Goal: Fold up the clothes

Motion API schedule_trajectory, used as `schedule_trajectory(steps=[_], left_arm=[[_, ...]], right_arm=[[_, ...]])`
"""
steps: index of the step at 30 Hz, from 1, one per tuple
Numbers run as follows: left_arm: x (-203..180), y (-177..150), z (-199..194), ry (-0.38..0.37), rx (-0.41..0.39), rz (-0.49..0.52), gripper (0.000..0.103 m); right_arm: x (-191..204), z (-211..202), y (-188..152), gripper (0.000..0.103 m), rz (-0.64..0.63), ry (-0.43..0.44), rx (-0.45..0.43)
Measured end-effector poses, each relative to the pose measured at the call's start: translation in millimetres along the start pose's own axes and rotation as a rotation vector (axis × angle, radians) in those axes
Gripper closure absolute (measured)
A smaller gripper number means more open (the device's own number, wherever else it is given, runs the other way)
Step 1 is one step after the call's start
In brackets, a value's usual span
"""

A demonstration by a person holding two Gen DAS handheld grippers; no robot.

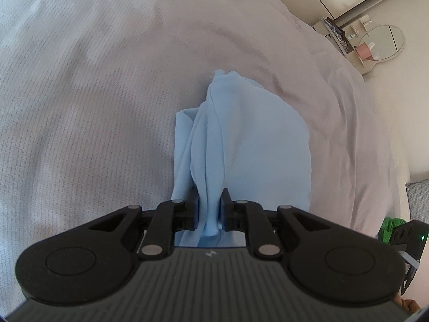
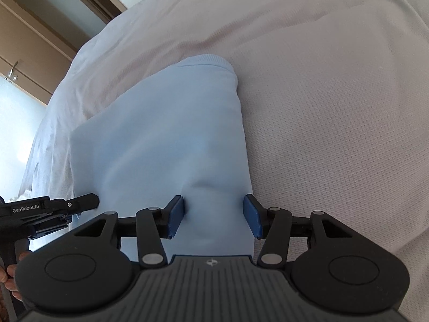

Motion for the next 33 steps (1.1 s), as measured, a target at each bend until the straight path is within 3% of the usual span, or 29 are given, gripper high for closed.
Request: schedule_trajectory(steps=[6, 9, 15, 19, 20, 22, 23, 26, 29, 33], left_arm=[[2.8, -1.5, -18.6, 0.024, 0.010, -0.014, 0.085], [5.7, -14.6, -38.7, 0.044, 0.003, -0.036, 0.068], [20.7, -55.6, -61.9, 0.023, 0.024, -0.154, 0.067], [26.0, -73.7, -52.4, -0.025, 0.040, -0.231, 0.069], [25.0, -75.1, -49.4, -0.024, 0.041, -0.225, 0.072], [18.5, -73.9, -50.4, -0.010, 0.029, -0.171, 0.082], [15.2, -73.3, -51.0, -0.003, 0.023, -0.143, 0.083], [7.0, -80.7, -53.4, 0.015, 0.028, -0.079, 0.083], [4.8, -91.4, -40.2, 0.120, 0.057, -0.008, 0.079], [0.3, -78.7, -43.0, 0.174, 0.056, 0.041, 0.069]], right_arm=[[15.8, 11.4, 8.5, 0.049, -0.008, -0.002, -0.013], [13.8, -4.5, -0.5, 0.049, -0.070, -0.030, -0.040], [29.1, -35.6, -55.0, 0.049, -0.370, -0.065, -0.046], [43.4, -22.4, -81.3, 0.047, -0.576, -0.136, -0.032], [44.2, -19.4, -83.9, 0.054, -0.596, -0.142, -0.034], [46.8, -16.8, -88.4, 0.082, -0.642, -0.161, -0.049], [49.8, -22.1, -89.0, 0.085, -0.673, -0.180, -0.075], [53.9, -36.1, -92.8, 0.087, -0.744, -0.235, -0.117], [42.3, -25.1, -92.5, 0.086, -0.707, -0.235, -0.056], [43.5, -20.2, -89.7, 0.074, -0.703, -0.234, -0.018]])
Point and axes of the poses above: each gripper's, at about its wrist camera, not at the fingertips, and z roughly the way its jaws point, x to its left, y to its top, the point moved 3 cm from there along z, roughly the way its jaws point, and after that the axes turned 3 degrees about z, right-handed, at the moved point
